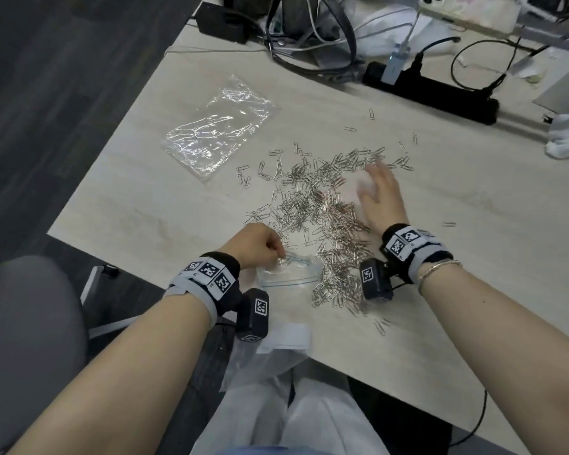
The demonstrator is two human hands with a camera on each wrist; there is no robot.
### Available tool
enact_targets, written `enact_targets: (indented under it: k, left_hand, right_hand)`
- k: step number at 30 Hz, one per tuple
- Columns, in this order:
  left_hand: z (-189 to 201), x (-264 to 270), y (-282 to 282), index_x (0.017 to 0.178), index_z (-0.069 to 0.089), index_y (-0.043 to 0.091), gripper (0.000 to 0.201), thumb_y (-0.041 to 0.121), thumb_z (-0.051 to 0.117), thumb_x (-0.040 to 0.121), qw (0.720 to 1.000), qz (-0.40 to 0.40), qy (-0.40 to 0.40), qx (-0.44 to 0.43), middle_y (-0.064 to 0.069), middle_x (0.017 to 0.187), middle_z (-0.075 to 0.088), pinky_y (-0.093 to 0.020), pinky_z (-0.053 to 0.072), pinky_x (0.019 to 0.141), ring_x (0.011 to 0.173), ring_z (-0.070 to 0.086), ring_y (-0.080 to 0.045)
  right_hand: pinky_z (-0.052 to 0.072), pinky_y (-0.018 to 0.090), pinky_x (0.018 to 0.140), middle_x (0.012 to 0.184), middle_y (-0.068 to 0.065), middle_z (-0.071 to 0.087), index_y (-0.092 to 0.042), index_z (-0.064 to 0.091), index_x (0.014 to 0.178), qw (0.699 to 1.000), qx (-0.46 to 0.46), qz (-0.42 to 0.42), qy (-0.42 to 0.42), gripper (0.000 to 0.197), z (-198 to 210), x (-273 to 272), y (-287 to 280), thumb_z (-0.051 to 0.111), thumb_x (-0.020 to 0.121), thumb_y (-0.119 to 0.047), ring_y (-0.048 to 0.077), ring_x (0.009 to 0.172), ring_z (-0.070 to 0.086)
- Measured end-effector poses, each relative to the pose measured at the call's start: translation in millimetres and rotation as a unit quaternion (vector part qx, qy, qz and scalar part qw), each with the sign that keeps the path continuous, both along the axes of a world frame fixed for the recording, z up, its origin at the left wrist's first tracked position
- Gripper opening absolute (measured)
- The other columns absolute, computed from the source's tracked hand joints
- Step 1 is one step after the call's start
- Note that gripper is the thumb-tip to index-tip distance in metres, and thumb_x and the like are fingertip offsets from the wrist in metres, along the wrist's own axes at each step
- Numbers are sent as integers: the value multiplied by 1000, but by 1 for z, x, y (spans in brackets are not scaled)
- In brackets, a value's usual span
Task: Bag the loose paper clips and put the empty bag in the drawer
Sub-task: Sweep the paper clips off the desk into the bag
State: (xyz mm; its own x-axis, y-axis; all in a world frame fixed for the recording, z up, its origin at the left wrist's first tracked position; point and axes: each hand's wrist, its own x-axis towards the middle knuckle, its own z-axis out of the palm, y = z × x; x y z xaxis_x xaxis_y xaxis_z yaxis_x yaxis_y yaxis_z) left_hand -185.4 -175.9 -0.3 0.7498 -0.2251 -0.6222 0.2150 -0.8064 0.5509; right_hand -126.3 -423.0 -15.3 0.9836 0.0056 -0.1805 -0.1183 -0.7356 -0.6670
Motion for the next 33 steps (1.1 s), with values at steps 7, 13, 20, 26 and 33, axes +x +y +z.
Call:
enact_targets:
  k: [7,13,20,26,33]
  left_hand:
    - [4,9,-6,83,75,13,17,3,66,73,1000,10,27,12,8,66,62,-12,38,53,59,51,0]
    - [5,11,-8,83,75,13,18,3,64,74,999,26,39,12,13,61,59,-5,37,48,56,50,0]
    - [8,10,-10,81,74,13,17,2,62,74,997,46,54,7,11,61,59,-6,39,46,56,51,-3]
    - [8,10,-11,84,75,12,17,3,64,75,997,57,46,9,15,60,59,0,35,45,56,52,2]
    - [11,12,-12,85,75,10,16,3,64,76,997,59,47,6,15,59,58,0,35,45,53,51,4]
  right_hand:
    - [1,43,118,157,15,5,-7,16,147,991,-88,-85,49,60,-16,80,-61,41,96,-24,28,146,3]
    - [-2,47,116,158,15,2,-8,14,148,986,-128,-40,99,58,-23,115,-59,34,98,-31,28,146,-1]
    - [-11,37,113,157,11,-9,-9,1,149,978,-139,128,87,65,-24,85,10,27,99,-41,24,145,-10]
    - [-13,31,112,157,8,-9,-14,3,149,956,-78,265,97,63,-20,47,58,31,99,-41,19,145,-11]
    - [-8,34,116,159,1,1,-20,18,148,992,-22,123,22,55,-9,91,27,39,98,-30,19,145,-5]
